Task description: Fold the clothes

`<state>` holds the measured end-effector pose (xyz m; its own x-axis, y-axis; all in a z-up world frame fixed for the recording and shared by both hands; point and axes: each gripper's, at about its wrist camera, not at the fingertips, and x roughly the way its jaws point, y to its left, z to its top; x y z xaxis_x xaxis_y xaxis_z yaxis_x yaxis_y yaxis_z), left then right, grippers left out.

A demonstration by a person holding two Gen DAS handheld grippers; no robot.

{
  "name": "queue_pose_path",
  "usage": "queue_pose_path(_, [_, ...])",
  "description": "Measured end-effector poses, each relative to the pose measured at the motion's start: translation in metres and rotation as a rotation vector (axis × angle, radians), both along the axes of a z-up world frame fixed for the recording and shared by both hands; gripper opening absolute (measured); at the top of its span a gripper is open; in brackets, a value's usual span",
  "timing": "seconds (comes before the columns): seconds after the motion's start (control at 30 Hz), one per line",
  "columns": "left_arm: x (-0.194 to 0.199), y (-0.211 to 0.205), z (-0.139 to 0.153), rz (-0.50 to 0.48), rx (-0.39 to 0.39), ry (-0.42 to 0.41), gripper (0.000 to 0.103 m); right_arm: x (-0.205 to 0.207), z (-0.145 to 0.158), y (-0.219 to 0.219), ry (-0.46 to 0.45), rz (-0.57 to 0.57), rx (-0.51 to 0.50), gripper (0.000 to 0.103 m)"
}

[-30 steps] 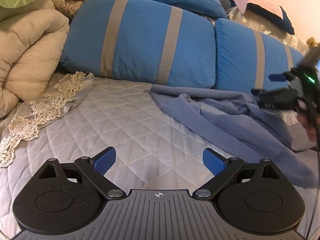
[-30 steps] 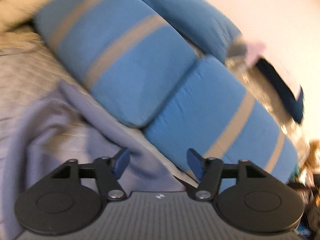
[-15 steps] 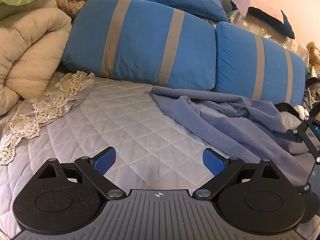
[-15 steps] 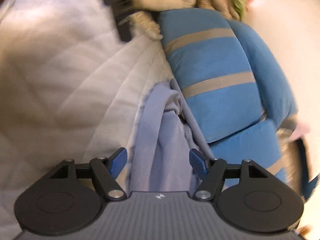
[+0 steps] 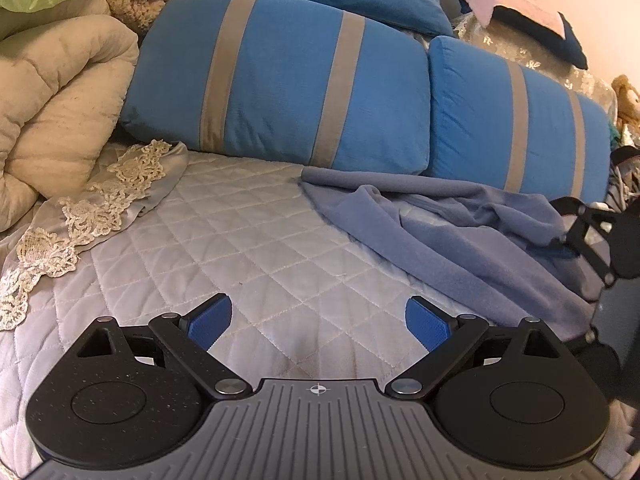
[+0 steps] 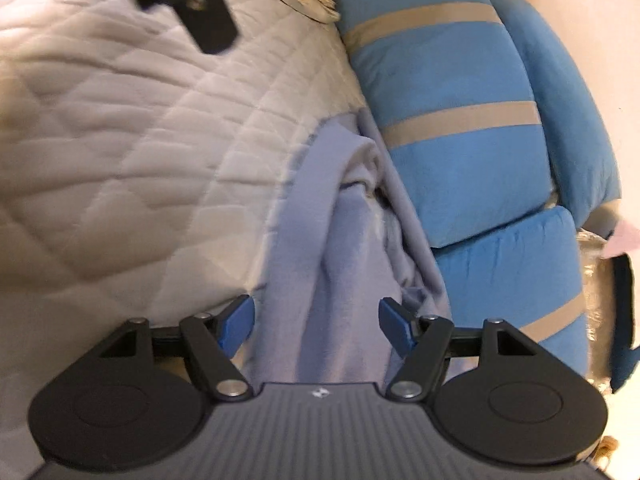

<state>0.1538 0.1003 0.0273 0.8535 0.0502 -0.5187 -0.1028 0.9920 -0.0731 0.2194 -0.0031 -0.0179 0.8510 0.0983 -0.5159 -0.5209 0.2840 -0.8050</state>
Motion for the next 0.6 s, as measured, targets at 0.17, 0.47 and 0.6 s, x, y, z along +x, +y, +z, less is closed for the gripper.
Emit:
queue_pose_path(0.17, [0.003,0.008,0.001,0.0,-0.008,0.002,0.096,-0.007,-0.01,0.001,-0.168,-0.02,-0.081,0.077])
queue_pose_path(0.47, [0.005,0.008,0.0,-0.006,-0.009,0.006,0.096,-0.012,-0.025,-0.004,-0.188,0.016,-0.09,0.011])
queue_pose_path(0.6, [0.002,0.006,-0.002,-0.005,-0.024,0.007,0.096,-0.018,-0.016,-0.009,-0.169,0.03,0.016,0.0])
